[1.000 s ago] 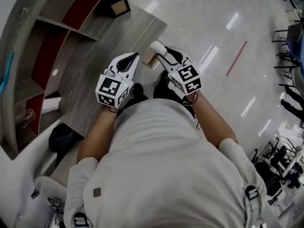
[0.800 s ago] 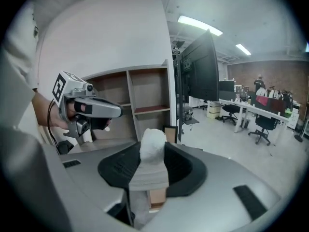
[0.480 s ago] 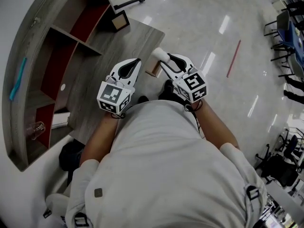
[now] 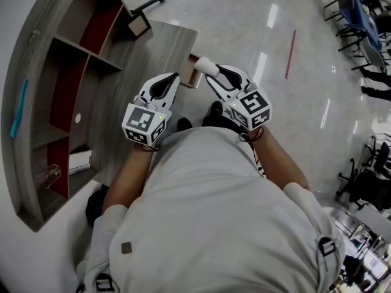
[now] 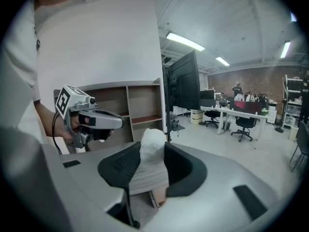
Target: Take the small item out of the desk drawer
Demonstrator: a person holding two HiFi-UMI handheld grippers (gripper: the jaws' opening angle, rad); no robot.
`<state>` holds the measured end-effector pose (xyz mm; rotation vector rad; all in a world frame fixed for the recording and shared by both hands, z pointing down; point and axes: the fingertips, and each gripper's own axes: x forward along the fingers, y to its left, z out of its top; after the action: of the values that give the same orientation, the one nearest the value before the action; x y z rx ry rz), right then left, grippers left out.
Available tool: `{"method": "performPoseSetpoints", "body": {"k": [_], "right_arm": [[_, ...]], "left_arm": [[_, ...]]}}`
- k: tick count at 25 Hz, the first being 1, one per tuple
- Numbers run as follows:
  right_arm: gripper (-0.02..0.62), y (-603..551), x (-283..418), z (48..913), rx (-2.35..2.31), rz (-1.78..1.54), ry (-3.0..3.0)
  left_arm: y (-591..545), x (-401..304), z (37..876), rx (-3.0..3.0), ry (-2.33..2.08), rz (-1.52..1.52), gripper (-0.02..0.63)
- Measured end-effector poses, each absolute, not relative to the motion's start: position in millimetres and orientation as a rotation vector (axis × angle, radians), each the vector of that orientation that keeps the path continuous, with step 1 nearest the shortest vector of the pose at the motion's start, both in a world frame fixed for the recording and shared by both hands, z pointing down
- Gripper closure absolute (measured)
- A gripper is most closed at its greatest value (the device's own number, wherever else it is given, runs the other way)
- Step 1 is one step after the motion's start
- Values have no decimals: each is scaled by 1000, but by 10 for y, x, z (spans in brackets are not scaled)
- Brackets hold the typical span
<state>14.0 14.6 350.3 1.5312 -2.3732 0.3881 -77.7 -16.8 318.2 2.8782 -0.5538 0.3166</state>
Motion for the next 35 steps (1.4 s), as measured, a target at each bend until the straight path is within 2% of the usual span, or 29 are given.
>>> {"method": "performPoseSetpoints", "body": {"k": [22,35], "right_arm": [[436,1335,855,3454,1396,376,-2509],[436,1820,628,3509,1368,372,-2532]], "left_arm": [[1112,106,3192,2820,-666,355,591],[1573,-133,3214,2810,-724,366,591]]}}
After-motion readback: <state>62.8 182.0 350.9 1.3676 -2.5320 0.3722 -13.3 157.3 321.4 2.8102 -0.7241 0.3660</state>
